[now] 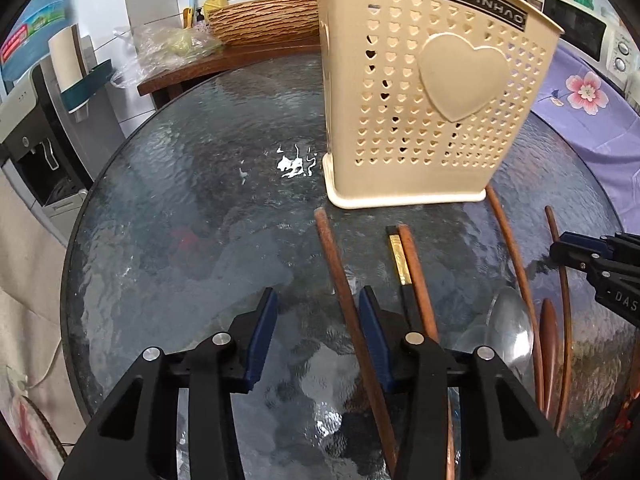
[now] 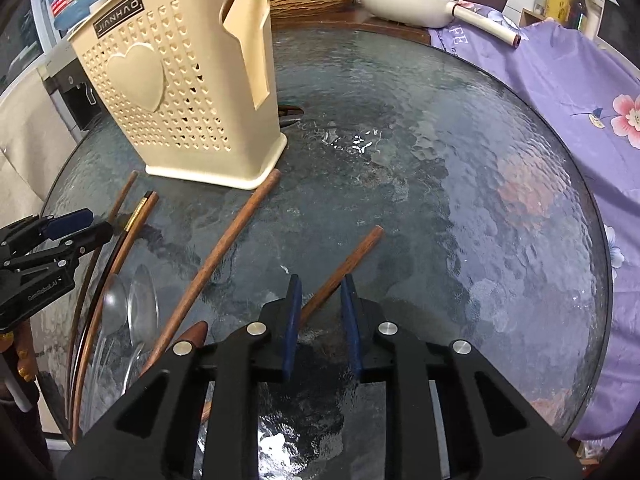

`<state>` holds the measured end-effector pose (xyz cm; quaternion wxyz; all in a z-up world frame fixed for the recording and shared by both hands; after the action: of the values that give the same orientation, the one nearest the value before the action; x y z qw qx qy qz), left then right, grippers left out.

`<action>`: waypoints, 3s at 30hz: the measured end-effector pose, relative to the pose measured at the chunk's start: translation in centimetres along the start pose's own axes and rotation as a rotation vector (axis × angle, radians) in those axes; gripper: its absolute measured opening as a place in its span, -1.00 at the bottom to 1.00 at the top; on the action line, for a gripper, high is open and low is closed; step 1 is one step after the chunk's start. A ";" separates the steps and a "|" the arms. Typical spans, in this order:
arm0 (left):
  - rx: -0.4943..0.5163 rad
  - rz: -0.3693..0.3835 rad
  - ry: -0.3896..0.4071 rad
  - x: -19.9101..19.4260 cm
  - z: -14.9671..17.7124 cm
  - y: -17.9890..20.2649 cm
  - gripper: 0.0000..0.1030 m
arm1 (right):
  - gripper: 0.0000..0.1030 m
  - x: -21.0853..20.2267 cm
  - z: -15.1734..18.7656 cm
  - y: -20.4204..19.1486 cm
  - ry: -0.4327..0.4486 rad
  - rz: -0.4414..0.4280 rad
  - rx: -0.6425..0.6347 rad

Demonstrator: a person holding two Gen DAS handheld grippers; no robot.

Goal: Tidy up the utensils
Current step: 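Close the left tool on a wooden chopstick while the right tool grasps another, then lift both wooden chopsticks and carry them toward the utensil holder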

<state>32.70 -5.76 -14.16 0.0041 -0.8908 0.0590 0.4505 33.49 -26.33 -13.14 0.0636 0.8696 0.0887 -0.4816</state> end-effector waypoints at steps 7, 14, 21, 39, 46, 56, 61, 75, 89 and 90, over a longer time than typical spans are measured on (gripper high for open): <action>0.012 0.001 -0.020 0.9 -1.2 0.7 -0.19 | -0.63 0.5 -0.8 -0.2 -0.023 -0.016 0.071; 0.002 -0.008 -0.021 1.4 -2.1 0.8 -0.61 | -0.75 1.0 -1.8 0.0 -0.004 -0.049 0.157; -0.034 -0.007 -0.027 1.7 -2.6 0.3 -0.83 | -0.86 1.9 -3.0 0.8 0.006 -0.074 0.208; -0.131 0.060 0.030 0.1 -3.8 -1.6 -0.86 | -0.86 -0.9 -3.1 1.3 0.138 -0.147 0.222; -0.164 0.107 0.114 -3.4 -4.4 -2.0 -0.87 | -0.86 -4.4 -3.4 1.3 0.246 -0.164 0.204; -0.171 0.153 0.205 -7.7 -5.4 -1.7 -0.87 | -0.86 -9.3 -4.2 0.8 0.363 -0.205 0.183; -0.159 0.167 0.242 -9.7 -5.5 -1.4 -0.87 | -0.86 -11.9 -4.6 0.5 0.415 -0.203 0.155; -0.149 0.203 0.320 -14.0 -6.3 -1.1 -0.87 | -0.86 -17.1 -5.4 -0.4 0.525 -0.199 0.115; -0.141 0.225 0.384 -17.2 -7.0 -1.0 -0.87 | -0.87 -20.9 -6.5 -0.8 0.616 -0.191 0.086; -0.144 0.226 0.393 -17.5 -7.1 -1.1 -0.87 | -0.87 -21.3 -6.6 -0.9 0.624 -0.189 0.080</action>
<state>28.25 -3.33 4.06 -0.1214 -0.9471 0.1257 0.2691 27.68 -26.14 8.38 -0.0458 0.9650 0.1651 -0.1985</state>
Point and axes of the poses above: each gripper's, at about its wrist camera, not at the fingertips, and x roughly the way its jaws point, y to its right, z to its underside, the point moved 10 cm from there along x, roughly the way its jaws point, and after that the axes turned 5 degrees about -x, right-handed, at the moved point
